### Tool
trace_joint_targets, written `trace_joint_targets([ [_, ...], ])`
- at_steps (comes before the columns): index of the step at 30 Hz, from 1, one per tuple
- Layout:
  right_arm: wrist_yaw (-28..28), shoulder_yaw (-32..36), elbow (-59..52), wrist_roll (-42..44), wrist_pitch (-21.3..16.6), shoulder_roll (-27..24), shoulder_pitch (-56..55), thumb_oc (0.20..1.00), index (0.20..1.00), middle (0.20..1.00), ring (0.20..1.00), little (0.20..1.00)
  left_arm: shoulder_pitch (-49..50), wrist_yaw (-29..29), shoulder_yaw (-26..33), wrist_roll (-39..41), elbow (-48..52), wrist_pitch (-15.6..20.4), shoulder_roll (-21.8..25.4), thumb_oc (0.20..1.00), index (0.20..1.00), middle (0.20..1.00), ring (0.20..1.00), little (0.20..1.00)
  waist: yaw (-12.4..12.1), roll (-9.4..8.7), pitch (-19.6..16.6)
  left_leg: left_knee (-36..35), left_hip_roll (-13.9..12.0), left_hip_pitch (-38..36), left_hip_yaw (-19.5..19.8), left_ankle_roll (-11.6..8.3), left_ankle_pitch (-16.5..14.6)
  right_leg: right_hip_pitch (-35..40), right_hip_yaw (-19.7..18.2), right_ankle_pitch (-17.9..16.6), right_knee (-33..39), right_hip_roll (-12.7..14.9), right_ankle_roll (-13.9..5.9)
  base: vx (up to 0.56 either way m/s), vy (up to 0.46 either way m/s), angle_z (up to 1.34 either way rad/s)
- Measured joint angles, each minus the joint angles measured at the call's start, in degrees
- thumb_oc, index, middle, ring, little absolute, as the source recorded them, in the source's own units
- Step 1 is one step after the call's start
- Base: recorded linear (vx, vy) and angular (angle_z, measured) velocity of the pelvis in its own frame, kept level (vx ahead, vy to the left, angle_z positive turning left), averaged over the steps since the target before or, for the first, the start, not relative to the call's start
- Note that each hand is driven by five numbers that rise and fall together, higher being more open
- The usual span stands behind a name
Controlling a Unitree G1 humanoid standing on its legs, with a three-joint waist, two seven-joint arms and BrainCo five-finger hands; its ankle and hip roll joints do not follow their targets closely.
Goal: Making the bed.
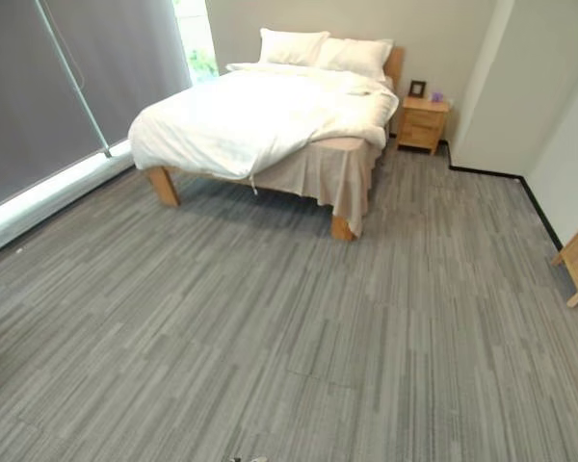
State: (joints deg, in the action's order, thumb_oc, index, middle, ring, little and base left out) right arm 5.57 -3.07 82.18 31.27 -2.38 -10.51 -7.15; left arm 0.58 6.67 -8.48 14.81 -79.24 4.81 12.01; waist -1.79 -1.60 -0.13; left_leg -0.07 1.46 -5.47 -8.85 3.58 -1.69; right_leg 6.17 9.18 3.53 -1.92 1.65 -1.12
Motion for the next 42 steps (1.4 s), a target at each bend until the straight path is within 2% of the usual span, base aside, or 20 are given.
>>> trace_joint_targets([
  [6, -0.1, 0.3, 0.0, -0.1, 0.6, -1.3, 0.9, 1.000, 1.000, 1.000, 1.000, 1.000, -1.1, -0.3, -0.5, -1.9, 0.9, 0.0, -0.3, 1.000, 1.000, 1.000, 1.000, 1.000, 0.0, 0.07, -0.1, -0.3, -0.3, -0.3, -0.4, -0.06, 0.0, 0.0, -0.5, 0.1, 0.0, -0.2, -0.22, 0.00, 0.005, -0.04],
  [9, -0.4, -1.0, -2.8, -0.1, 0.4, -2.2, 2.8, 1.000, 1.000, 1.000, 1.000, 1.000, -3.8, -0.9, -0.9, 1.8, 2.9, 0.0, -0.6, 1.000, 1.000, 1.000, 1.000, 1.000, 0.1, 0.12, -0.4, -0.4, -0.3, -0.6, -0.6, -0.19, 0.2, 0.0, -0.9, 0.1, -0.1, -0.4, -0.22, -0.03, 0.011, -0.06],
  [15, -0.7, -5.9, -17.0, -2.6, -0.4, -5.7, 7.1, 1.000, 1.000, 1.000, 1.000, 1.000, -10.8, -2.5, -7.3, 2.9, 18.9, 0.8, 2.7, 1.000, 1.000, 1.000, 1.000, 1.000, 0.2, -0.09, -0.3, -0.7, -0.5, -0.8, -1.6, -0.14, 0.5, -0.2, -1.7, -0.5, 0.0, -0.5, -0.32, -0.04, 0.007, -0.08],
  [16, -1.4, -7.8, -28.8, -4.5, 0.3, -7.6, 5.9, 1.000, 1.000, 1.000, 1.000, 1.000, -10.2, -3.0, -9.8, 2.8, 28.9, 0.6, 5.4, 1.000, 1.000, 1.000, 1.000, 1.000, 0.6, 0.07, 0.3, -0.9, -0.5, -0.7, -1.6, -0.02, 0.6, -0.4, -1.9, -0.8, 0.0, -0.6, -0.18, -0.04, 0.013, -0.02],
  [17, -1.5, -8.2, -37.0, -4.7, 0.1, -8.7, 4.9, 1.000, 1.000, 1.000, 1.000, 1.000, -9.6, -3.2, -9.5, 2.8, 35.0, 0.8, 6.7, 1.000, 1.000, 1.000, 1.000, 1.000, 0.9, 0.15, 0.6, -1.2, -0.4, -0.8, -1.6, 0.15, 1.0, -0.2, -1.8, -1.3, 0.3, -0.6, -0.19, 0.00, 0.000, 0.00],
  [18, -1.9, -7.9, -45.7, -6.3, 0.1, -9.7, 2.9, 1.000, 1.000, 1.000, 1.000, 1.000, -7.6, -3.8, -7.5, 3.0, 40.9, 1.0, 7.0, 1.000, 1.000, 1.000, 1.000, 1.000, 1.2, 0.34, 0.7, -1.9, -0.4, -0.9, -1.6, 0.11, 1.2, -0.1, -1.8, -1.7, 1.1, -0.6, -0.42, -0.01, 0.013, 0.03],
  [19, -1.8, -7.2, -53.6, -6.8, -2.2, -10.3, 0.6, 1.000, 1.000, 1.000, 1.000, 1.000, -5.4, -4.4, -4.5, 3.0, 46.9, 2.2, 6.5, 1.000, 1.000, 1.000, 1.000, 1.000, 1.5, 0.51, 0.8, -2.7, -0.3, -1.2, -1.6, 0.09, 1.6, 0.3, -1.8, -2.1, 1.9, -0.6, -0.45, 0.00, 0.000, 0.00],
  [20, -1.7, -6.6, -52.8, -7.1, -3.4, -9.7, 1.6, 1.000, 1.000, 1.000, 1.000, 1.000, -5.9, -4.5, -4.1, 3.0, 46.7, 2.8, 6.4, 1.000, 1.000, 1.000, 1.000, 1.000, 1.5, 0.42, 0.8, -2.8, -0.2, -1.7, -1.6, 0.07, 1.7, 0.9, -1.8, -2.2, 2.3, -0.7, -0.47, 0.00, 0.000, 0.00],
  [26, -4.3, -4.7, -44.7, -8.8, -2.9, -8.2, 2.0, 1.000, 1.000, 1.000, 1.000, 1.000, -2.3, -6.6, -3.3, 5.5, 39.0, 1.0, 4.3, 1.000, 1.000, 1.000, 1.000, 1.000, 1.4, 0.70, 1.7, -3.8, 0.0, -1.8, -1.6, -0.02, 1.7, 1.3, -1.8, -2.7, 4.1, -0.6, -0.66, 0.00, 0.000, 0.00],
  [33, -5.2, -2.5, -51.3, -8.7, -3.2, -7.2, -6.5, 1.000, 1.000, 1.000, 1.000, 1.000, 5.2, -6.8, 0.1, 7.5, 44.7, 0.9, 4.0, 1.000, 1.000, 1.000, 1.000, 1.000, 1.6, 1.49, 2.8, -4.8, 0.2, -2.1, -1.5, -0.02, 1.8, 2.3, -1.8, -3.5, 6.1, -0.7, -0.82, 0.03, 0.016, 0.00],
  [38, -5.2, -1.5, -54.2, -8.2, -4.0, -7.3, -5.1, 1.000, 1.000, 1.000, 1.000, 1.000, 5.8, -7.7, 1.9, 7.7, 51.5, 1.3, 4.3, 1.000, 1.000, 1.000, 1.000, 1.000, 1.5, 1.57, 3.8, -4.9, 0.3, -1.7, -1.6, -0.02, 1.8, 1.9, -2.0, -3.5, 6.6, -0.6, -1.00, 0.03, 0.032, -0.01],
  [42, -5.2, -2.4, -54.2, -6.1, -4.1, -7.3, -1.9, 1.000, 1.000, 1.000, 1.000, 1.000, 3.6, -8.3, 1.9, 7.7, 52.5, 1.6, 4.5, 1.000, 1.000, 1.000, 1.000, 1.000, 1.4, 1.69, 4.2, -5.2, 0.5, -1.5, -1.6, 0.01, 1.8, 1.6, -2.1, -3.7, 6.5, -0.5, -0.98, 0.04, 0.093, -0.02],
])
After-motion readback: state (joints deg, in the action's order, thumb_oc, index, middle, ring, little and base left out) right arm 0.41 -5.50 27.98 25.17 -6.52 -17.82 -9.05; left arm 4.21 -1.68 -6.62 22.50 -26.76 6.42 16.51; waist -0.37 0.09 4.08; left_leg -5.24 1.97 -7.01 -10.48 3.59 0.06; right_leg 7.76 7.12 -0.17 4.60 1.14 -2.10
